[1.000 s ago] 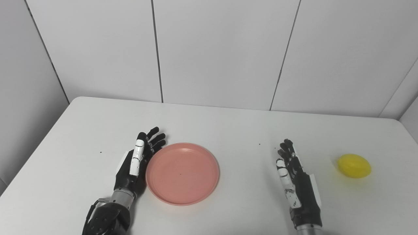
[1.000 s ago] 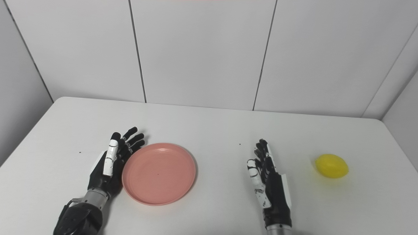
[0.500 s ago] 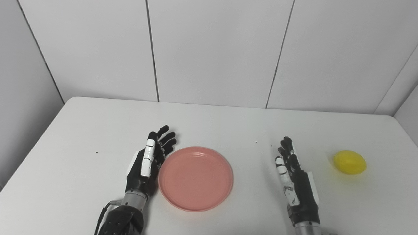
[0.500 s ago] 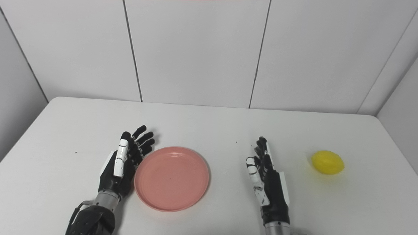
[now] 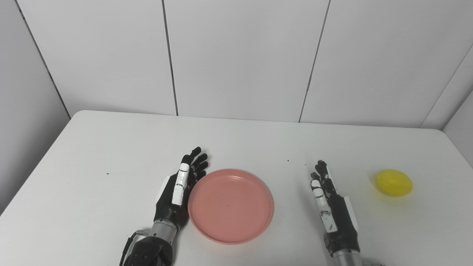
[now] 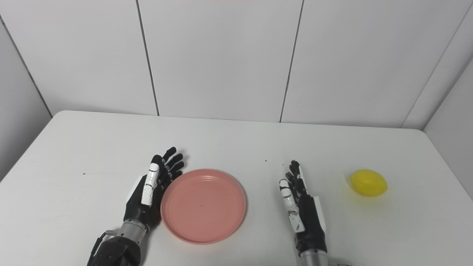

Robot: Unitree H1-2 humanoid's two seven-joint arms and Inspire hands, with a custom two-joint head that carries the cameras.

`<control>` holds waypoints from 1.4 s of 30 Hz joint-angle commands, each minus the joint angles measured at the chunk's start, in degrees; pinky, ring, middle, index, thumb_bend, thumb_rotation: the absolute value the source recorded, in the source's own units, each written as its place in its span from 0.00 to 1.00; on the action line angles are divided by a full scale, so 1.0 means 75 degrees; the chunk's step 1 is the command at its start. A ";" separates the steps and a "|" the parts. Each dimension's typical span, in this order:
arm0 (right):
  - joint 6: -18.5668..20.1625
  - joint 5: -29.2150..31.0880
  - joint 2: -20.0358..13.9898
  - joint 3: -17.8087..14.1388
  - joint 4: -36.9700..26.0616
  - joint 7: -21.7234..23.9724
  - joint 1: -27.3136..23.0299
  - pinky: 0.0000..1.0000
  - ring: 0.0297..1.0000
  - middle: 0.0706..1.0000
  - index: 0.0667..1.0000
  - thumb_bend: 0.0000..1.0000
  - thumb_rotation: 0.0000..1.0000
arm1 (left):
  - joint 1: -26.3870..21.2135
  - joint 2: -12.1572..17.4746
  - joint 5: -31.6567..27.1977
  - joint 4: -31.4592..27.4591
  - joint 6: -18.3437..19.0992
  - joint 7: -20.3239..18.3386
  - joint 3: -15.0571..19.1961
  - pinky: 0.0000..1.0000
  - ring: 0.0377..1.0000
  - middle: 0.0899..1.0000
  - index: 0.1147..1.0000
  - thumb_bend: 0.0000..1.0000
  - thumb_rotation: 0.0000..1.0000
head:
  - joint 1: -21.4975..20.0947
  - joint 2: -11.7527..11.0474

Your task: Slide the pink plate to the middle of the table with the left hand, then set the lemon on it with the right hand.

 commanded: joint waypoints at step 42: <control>-0.0570 -0.0583 0.0004 -0.0029 0.0055 -0.0384 -0.0466 0.98 0.98 0.97 0.97 0.59 0.86 | -0.0090 -0.0033 -0.0137 0.0219 -0.0669 -0.0454 -0.0283 1.00 0.95 0.95 0.96 0.58 1.00 | -0.0656 -0.0040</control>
